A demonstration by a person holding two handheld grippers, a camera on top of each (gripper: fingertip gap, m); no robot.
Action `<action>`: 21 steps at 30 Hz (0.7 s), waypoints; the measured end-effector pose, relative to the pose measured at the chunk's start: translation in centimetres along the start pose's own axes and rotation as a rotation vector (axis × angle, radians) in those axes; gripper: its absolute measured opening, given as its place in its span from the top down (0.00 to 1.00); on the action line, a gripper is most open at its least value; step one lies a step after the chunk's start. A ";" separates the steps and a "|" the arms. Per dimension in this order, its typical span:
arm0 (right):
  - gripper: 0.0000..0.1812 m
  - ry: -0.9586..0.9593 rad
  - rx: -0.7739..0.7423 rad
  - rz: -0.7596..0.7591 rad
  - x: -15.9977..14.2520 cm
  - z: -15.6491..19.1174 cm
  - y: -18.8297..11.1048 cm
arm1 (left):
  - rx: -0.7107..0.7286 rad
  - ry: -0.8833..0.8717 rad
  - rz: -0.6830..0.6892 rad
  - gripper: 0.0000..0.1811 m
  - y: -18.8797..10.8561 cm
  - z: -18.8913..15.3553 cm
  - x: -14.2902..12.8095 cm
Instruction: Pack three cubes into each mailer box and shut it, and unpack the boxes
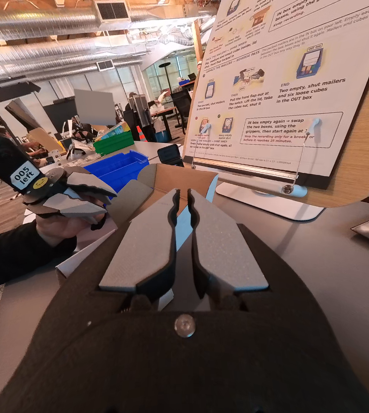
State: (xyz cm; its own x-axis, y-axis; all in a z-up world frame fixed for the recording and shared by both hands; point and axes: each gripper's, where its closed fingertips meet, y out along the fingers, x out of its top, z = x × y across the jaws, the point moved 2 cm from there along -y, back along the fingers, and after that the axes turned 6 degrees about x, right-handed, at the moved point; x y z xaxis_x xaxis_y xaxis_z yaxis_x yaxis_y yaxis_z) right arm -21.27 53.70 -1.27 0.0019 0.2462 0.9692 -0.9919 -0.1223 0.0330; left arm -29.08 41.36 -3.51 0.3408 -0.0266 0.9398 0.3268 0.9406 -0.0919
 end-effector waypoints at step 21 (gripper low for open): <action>0.98 -0.018 0.004 0.026 -0.4 0.4 0.4 | 0.159 0.015 -0.063 0.87 -1.2 2.8 1.0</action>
State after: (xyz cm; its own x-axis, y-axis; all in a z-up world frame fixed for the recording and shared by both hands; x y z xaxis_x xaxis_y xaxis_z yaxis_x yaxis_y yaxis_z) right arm -21.60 53.21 -1.54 -0.0215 0.2260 0.9739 -0.9911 -0.1326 0.0089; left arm -31.61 41.19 -1.54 0.3377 -0.0912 0.9368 0.2044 0.9787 0.0216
